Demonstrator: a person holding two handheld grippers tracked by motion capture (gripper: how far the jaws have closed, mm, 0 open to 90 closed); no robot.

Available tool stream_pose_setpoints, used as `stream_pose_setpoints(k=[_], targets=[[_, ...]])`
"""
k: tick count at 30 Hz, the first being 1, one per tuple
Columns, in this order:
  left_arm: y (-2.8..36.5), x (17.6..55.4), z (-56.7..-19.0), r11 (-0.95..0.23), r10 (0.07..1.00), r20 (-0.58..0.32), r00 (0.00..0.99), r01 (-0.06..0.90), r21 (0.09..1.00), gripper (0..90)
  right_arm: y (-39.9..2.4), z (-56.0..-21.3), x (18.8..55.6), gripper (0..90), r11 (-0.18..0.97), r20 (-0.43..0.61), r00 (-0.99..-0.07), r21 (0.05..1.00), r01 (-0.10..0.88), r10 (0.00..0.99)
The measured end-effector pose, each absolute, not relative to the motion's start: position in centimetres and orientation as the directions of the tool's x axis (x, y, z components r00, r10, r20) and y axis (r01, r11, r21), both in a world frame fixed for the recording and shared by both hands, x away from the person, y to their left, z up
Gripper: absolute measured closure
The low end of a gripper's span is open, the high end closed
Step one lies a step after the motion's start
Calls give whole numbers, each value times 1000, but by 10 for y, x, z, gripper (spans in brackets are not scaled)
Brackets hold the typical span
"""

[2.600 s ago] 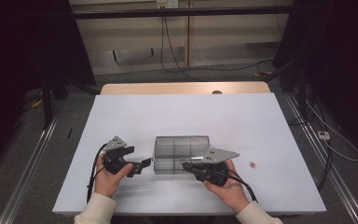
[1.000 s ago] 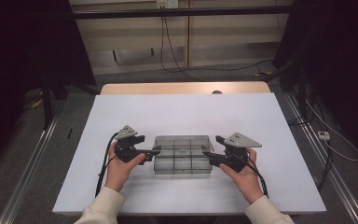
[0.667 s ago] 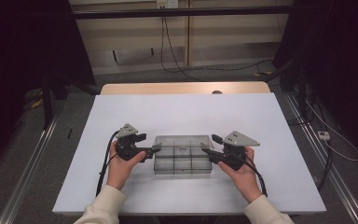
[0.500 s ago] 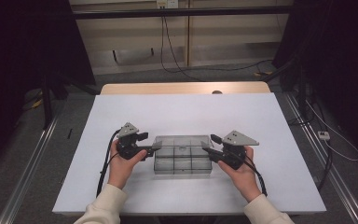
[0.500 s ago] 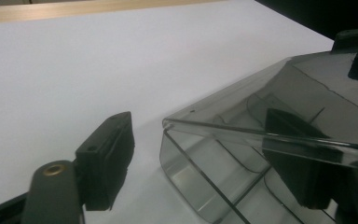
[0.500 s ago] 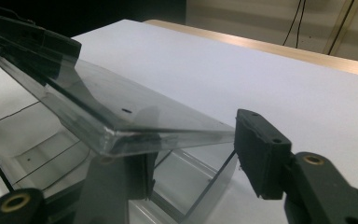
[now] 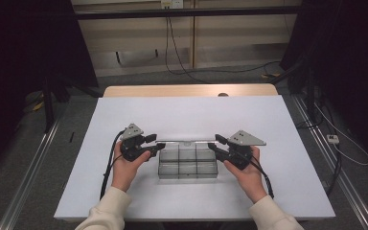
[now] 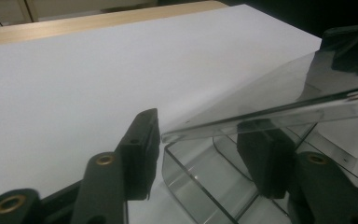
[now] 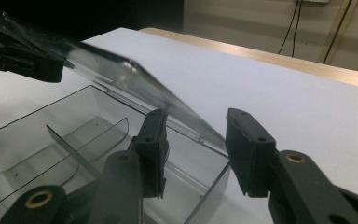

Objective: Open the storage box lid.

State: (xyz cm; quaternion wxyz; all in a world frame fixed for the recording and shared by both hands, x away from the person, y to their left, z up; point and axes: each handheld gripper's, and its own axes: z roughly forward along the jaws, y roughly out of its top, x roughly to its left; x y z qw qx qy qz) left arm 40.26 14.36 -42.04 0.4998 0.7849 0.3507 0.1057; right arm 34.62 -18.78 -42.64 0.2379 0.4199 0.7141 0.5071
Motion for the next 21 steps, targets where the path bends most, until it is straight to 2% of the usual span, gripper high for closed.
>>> stream_pose_setpoints(k=[8, 21], targets=[[139, 403, -418, -272, 643, -168, 747, 427, 863, 602, -187, -428, 351, 602, 133, 83, -526, 923, 360, 846], [138, 406, -414, -271, 646, -158, 746, 419, 867, 623, -184, -429, 357, 595, 133, 77, -520, 925, 355, 851]])
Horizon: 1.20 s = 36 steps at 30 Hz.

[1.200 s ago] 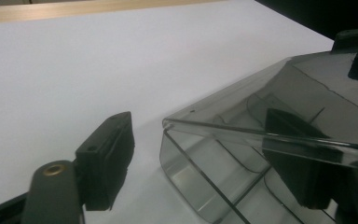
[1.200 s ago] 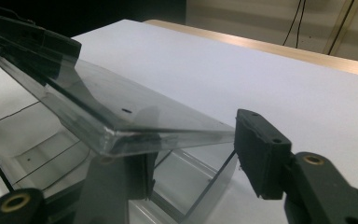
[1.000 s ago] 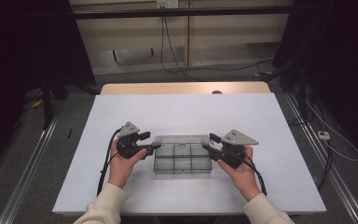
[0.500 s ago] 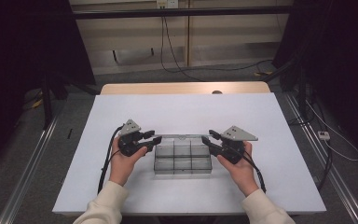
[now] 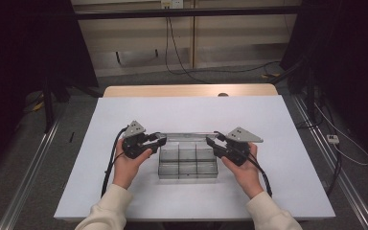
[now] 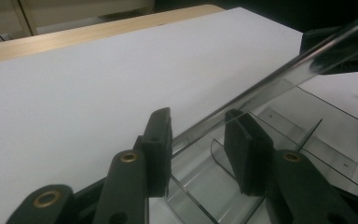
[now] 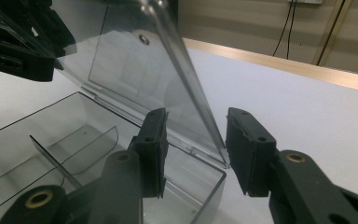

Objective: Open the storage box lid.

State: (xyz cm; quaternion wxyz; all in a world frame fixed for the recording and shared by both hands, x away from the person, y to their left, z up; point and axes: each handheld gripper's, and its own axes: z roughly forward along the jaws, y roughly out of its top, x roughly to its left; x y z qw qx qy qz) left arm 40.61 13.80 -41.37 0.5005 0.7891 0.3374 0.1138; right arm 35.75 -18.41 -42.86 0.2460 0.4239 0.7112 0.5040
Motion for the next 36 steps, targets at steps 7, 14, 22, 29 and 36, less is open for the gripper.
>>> stream_pose_setpoints(k=[7, 14, 22, 29, 36], targets=[[138, 407, -413, -266, 648, -164, 744, 422, 867, 626, -182, -429, 360, 590, 127, 80, -517, 927, 353, 852], [137, 409, -412, -264, 650, -163, 743, 422, 867, 628, -182, -428, 362, 593, 120, 88, -515, 926, 357, 853], [137, 411, -412, -259, 652, -172, 739, 430, 865, 628, -182, -429, 363, 593, 113, 94, -512, 927, 358, 854], [134, 412, -411, -256, 652, -175, 738, 432, 865, 626, -181, -429, 364, 589, 111, 94, -509, 927, 358, 856], [134, 413, -411, -253, 649, -180, 739, 433, 865, 633, -180, -428, 367, 595, 111, 94, -502, 925, 362, 860]])
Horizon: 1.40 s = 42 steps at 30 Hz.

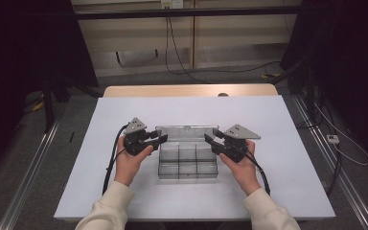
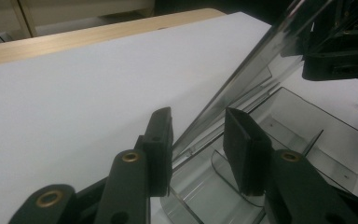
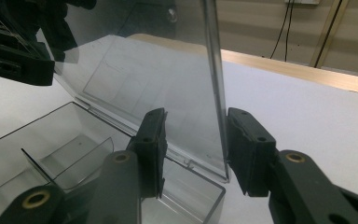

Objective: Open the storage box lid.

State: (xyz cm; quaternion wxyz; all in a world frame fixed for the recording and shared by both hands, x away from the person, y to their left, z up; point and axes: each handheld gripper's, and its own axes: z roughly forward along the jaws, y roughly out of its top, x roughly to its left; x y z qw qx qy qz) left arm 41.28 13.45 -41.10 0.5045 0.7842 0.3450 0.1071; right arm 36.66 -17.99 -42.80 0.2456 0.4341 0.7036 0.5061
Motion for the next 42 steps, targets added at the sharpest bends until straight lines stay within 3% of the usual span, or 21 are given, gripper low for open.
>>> stream_pose_setpoints(k=[42], targets=[[128, 431, -414, -229, 665, -203, 719, 454, 861, 650, -178, -432, 386, 593, 86, 122, -484, 919, 386, 867]])
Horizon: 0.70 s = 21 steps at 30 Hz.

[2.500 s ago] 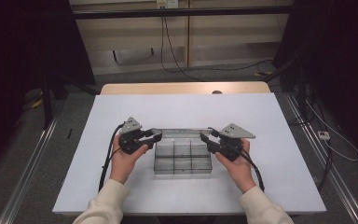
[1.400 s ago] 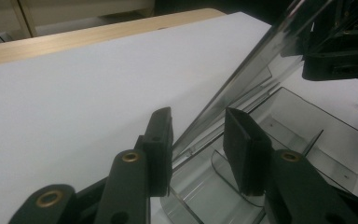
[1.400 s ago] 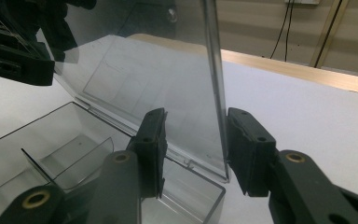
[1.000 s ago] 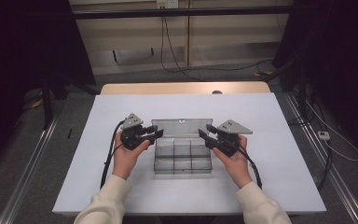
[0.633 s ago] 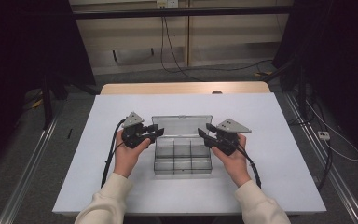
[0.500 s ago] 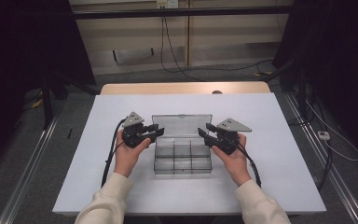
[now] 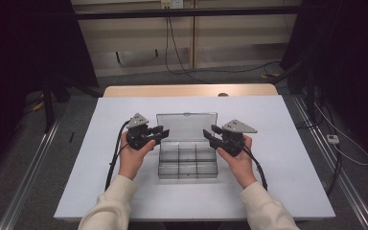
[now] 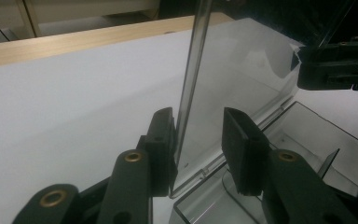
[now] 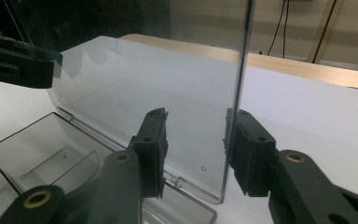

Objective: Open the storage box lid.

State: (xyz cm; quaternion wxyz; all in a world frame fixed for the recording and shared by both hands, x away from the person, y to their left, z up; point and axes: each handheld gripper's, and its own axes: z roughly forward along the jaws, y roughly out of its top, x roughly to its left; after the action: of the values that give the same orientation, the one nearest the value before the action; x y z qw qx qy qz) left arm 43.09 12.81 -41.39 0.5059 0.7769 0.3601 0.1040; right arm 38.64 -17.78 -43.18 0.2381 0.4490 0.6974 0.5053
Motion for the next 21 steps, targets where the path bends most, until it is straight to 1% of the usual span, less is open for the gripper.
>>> stream_pose_setpoints(k=[21], targets=[[126, 437, -416, -220, 675, -212, 706, 468, 856, 665, -177, -433, 392, 592, 85, 123, -477, 917, 391, 870]])
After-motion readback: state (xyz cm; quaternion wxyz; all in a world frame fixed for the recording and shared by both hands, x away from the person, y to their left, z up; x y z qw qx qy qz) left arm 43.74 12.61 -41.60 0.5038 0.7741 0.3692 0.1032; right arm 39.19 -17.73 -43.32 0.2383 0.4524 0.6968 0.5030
